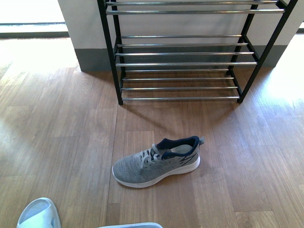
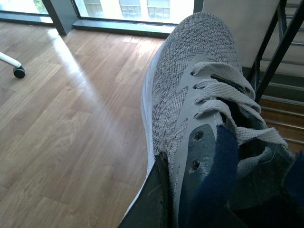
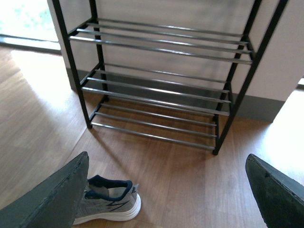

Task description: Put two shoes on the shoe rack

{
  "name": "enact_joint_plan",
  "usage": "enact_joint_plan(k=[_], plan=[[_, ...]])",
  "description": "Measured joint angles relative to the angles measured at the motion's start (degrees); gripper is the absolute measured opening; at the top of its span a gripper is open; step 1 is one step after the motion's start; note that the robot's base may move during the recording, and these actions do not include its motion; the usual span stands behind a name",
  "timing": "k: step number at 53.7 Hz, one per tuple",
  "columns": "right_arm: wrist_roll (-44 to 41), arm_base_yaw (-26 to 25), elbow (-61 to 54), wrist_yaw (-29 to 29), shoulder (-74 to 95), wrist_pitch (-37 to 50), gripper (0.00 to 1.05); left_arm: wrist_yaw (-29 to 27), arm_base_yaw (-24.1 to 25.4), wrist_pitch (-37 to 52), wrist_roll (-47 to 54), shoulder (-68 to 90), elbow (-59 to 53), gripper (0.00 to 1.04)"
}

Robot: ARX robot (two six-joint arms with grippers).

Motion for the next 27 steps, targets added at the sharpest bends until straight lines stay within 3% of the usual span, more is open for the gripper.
enact_joint_plan(k=[8,27], plan=[[-3.89,1.60,7.50,-2.95,30.23,12.48,0.96,0.26,0.00,0.00,0.00,0.00,0.00,0.02],[-10.36,3.17,24.11,-6.03,60.59,13.07,0.96,0.22,0.00,0.00,0.02,0.00,0.00,0.02]])
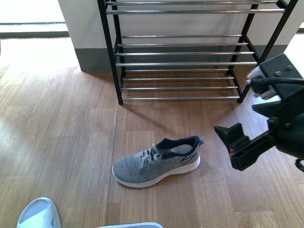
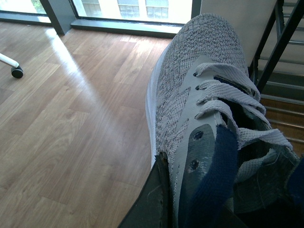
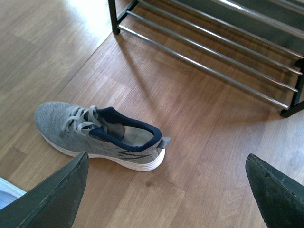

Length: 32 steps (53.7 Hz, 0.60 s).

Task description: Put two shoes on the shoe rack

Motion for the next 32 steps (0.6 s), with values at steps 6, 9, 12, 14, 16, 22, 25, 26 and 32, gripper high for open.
enact_joint_plan(k=[6,9,12,14,16,22,25,26,32], plan=[[-2.71,0.63,6.84,-1.33,8.31,-2.40,0.96,0.02,0.00,0.00,0.00,-0.02,0.00,0.02],[-4.28,1.25,10.23,-1.55,12.24,-3.65,0.96,0.02,0.00,0.00,0.00,0.00,0.00,0.02],[-5.57,1.70,12.63,-2.01,15.08,-4.22,0.96,0.02,0.00,0.00,0.00,0.00,0.00,0.02],[-6.03,1.95,14.12,-2.47,16.74,-4.90,0.96,0.02,0.00,0.00,0.00,0.00,0.00,0.02],[-6.84,2.23,15.52,-2.82,18.27,-5.68,0.96,0.02,0.00,0.00,0.00,0.00,0.00,0.02],[-9.09,3.15,19.32,-4.35,22.32,-7.78,0.96,0.02,0.00,0.00,0.00,-0.02,0.00,0.02],[-10.56,3.67,21.22,-5.11,24.28,-8.33,0.96,0.02,0.00,0.00,0.00,0.00,0.00,0.02],[-11.30,4.00,22.43,-5.70,25.42,-8.94,0.96,0.02,0.00,0.00,0.00,0.00,0.00,0.02],[-14.82,5.25,27.91,-6.95,30.38,-12.59,0.96,0.02,0.00,0.00,0.00,0.00,0.00,0.02]])
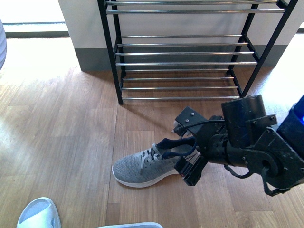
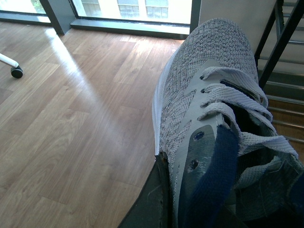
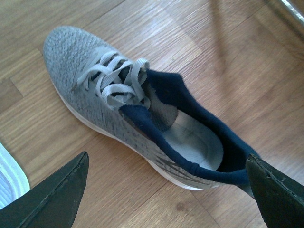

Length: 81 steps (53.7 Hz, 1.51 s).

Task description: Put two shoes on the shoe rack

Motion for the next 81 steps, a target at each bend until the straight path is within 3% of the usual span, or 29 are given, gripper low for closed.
enact_joint_plan(k=[28,35,62,81], plan=[[-5.81,2.69,16.59,-1.38,13.42,-10.54,0.96,0.00,0.00,0.00,0.00,0.00,0.00,0.02],[-6.03,2.84,19.52,-0.39,15.65,-11.98,0.81,0.00,0.00,0.00,0.00,0.00,0.00,0.02],[-3.02,2.73,21.11,0.81,16.33,-12.63,0.03,0.00,0.00,0.00,0.00,0.00,0.00,0.02],[0.22,-0.57,3.82,7.15,4.96,1.57,0.01,-0.02,0.00,0.00,0.00,0.00,0.00,0.02]])
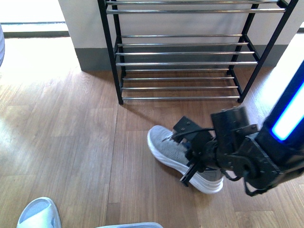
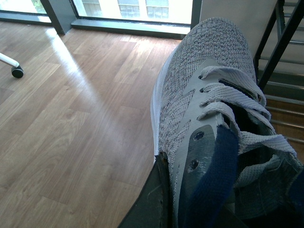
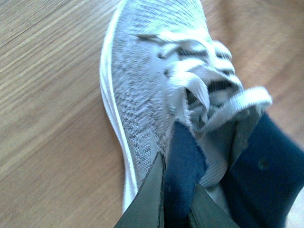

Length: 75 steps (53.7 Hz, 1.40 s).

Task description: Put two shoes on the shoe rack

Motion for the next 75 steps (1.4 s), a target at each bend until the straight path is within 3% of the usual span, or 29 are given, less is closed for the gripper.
enact_joint_plan(k=[11,17,21,24,28,36,75], plan=[[-0.26,-6.19,-21.38,2.47,-27.67,6.47,0.01,0.02,0.00,0.00,0.00,0.00,0.00,0.02],[0.42,-10.78,-32.39,3.21,-52.74,2.78,0.01,0.00,0.00,0.00,0.00,0.00,0.00,0.02],[0.48,-11.26,-33.83,3.45,-60.30,2.54,0.01,0.02,0.00,0.00,0.00,0.00,0.00,0.02],[1.18,-11.19,-33.79,3.78,-61.40,3.54,0.01,0.02,0.00,0.00,0.00,0.00,0.00,0.02],[5.81,-10.99,-40.65,9.81,-60.98,19.98,0.01,0.02,0.00,0.00,0.00,0.00,0.00,0.02],[9.84,-10.12,-51.78,16.74,-70.42,34.67,0.01,0.00,0.00,0.00,0.00,0.00,0.00,0.02],[10.54,-10.12,-58.97,17.84,-66.62,36.13,0.01,0.02,0.00,0.00,0.00,0.00,0.00,0.02]])
